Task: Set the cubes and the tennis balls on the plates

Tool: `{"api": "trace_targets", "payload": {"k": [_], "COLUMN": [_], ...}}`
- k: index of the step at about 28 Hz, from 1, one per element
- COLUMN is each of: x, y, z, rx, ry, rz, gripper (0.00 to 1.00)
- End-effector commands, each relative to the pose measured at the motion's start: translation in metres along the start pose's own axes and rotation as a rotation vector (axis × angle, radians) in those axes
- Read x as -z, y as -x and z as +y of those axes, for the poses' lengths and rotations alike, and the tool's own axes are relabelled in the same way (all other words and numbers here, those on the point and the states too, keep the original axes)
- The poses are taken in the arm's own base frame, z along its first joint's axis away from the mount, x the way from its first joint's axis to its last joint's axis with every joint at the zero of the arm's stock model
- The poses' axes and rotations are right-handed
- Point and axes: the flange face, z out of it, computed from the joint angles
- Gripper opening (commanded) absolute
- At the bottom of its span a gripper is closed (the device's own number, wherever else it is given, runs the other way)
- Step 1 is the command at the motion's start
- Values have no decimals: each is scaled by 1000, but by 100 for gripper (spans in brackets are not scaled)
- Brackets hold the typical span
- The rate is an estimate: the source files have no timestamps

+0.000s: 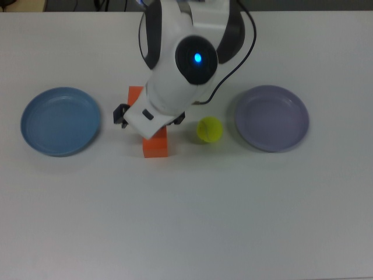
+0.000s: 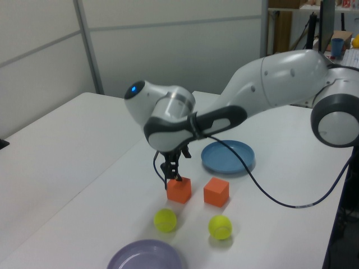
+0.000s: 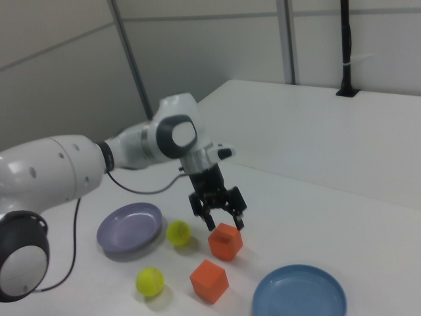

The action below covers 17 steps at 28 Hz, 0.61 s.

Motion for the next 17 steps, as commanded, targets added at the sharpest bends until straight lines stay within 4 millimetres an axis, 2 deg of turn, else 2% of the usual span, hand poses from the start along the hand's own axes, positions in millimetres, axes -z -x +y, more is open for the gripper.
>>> {"api": "trace_targets", "payload": {"k": [1,5,10,14,16,17], "x": [-31,-45,-41,-13,15,39], "y": [-14,-19,-21,-17,-10,-1], "z": [-14,-27,-34,-30,-21,-13], "rx": [-2,18,27,22,18,33], "ry": [54,77,79,61,42,6], "rz": [13,9,14,53,86,107], "gripper": [100,100,100,100,100,100]}}
